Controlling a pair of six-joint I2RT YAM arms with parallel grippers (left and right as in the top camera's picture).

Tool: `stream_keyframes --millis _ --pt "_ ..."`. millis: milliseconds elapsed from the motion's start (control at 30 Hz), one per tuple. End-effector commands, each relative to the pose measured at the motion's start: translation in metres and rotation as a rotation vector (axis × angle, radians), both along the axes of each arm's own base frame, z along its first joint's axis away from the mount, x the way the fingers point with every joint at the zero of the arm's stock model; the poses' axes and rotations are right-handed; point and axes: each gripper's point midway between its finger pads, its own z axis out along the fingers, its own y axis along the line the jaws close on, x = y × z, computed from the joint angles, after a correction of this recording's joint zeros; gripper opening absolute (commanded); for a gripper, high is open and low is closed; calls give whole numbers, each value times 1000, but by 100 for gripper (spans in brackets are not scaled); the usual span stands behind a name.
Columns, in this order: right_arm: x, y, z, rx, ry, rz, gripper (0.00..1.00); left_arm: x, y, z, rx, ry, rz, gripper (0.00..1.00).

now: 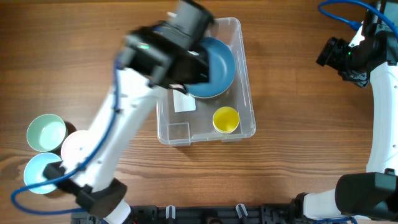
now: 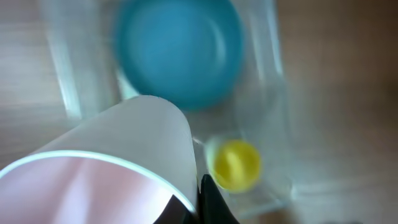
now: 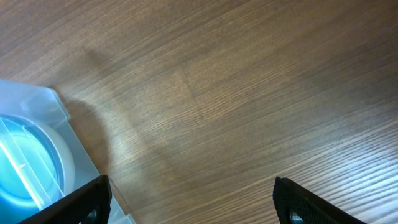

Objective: Pack container
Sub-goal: 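Grasp the pink cup and nest it onto the yellow cup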

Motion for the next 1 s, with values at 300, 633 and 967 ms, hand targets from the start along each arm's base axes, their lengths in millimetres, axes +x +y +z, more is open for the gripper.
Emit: stream_keyframes --millis 300,633,967 --pt "-5 2 5 0 -7 4 85 -71 -103 -79 24 289 -188 4" --pt "-5 3 5 0 -6 4 85 -66 -108 -124 106 365 -187 20" --pt "-8 16 3 23 9 147 84 17 -12 -89 145 201 40 36"
